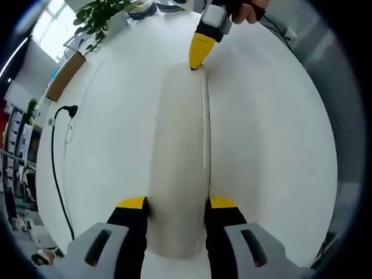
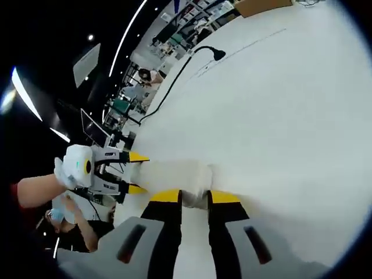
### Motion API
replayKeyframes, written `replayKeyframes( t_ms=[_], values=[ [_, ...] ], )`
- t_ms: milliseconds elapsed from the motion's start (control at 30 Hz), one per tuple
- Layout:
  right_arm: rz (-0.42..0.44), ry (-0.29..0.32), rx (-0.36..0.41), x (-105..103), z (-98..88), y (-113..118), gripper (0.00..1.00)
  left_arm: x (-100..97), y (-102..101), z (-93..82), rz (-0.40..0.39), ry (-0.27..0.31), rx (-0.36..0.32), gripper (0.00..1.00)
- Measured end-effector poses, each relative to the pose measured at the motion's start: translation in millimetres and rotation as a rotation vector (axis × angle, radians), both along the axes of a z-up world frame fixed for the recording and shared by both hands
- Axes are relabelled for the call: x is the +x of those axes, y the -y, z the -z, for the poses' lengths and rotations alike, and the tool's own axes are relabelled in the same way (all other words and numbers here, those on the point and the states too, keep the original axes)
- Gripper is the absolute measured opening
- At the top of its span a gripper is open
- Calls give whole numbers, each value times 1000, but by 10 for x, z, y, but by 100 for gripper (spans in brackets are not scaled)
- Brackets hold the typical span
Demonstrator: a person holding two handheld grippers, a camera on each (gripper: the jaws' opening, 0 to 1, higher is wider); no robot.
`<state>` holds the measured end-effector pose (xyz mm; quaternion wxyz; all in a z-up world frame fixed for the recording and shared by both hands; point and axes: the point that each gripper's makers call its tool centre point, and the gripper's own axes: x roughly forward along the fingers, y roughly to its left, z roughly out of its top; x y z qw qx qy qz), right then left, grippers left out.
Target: Arrange the utensils inside the cutlery case until each visible utensil rests in its matching compartment.
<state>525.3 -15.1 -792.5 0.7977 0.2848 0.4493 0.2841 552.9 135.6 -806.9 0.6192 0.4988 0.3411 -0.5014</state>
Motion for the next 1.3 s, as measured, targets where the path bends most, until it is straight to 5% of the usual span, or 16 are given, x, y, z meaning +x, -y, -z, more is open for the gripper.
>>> replayKeyframes(
  t_ms=[167,300,400,467,600,700,900,1000,1133,1233,1300],
  values=[
    [20,20,-38,-148,1,-7,14,-154,-6,-15,8,17,6,39],
    [104,-131,60,-321,37,-36,15,-289,-38,-22,9,11,12,40],
    [100,-127,61,-404,49,-9,16,-374,-43,-13,6,-4,14,40],
    [93,-183,67,-487,62,-34,18,-439,-19,-9,2,1,5,40],
    [81,-155,35,-463,55,-56,18,-424,-37,1,-32,6,21,40],
    [57,-137,-9,-462,47,-59,18,-470,-19,-14,-98,-58,-64,43],
    [24,-163,-21,-449,110,-8,19,-362,-180,-307,-491,-216,-335,56],
    [32,-179,-20,-426,131,2,20,-284,-376,-451,-652,-241,-433,48],
    [28,-185,-14,-422,131,-12,19,-240,-491,-527,-993,-390,-595,49],
    [53,-193,-11,-396,135,18,20,-182,-613,-552,-1056,-326,-631,33],
    [101,-191,17,-384,84,25,24,-276,-671,-461,-1133,-364,-601,31]
  ],
)
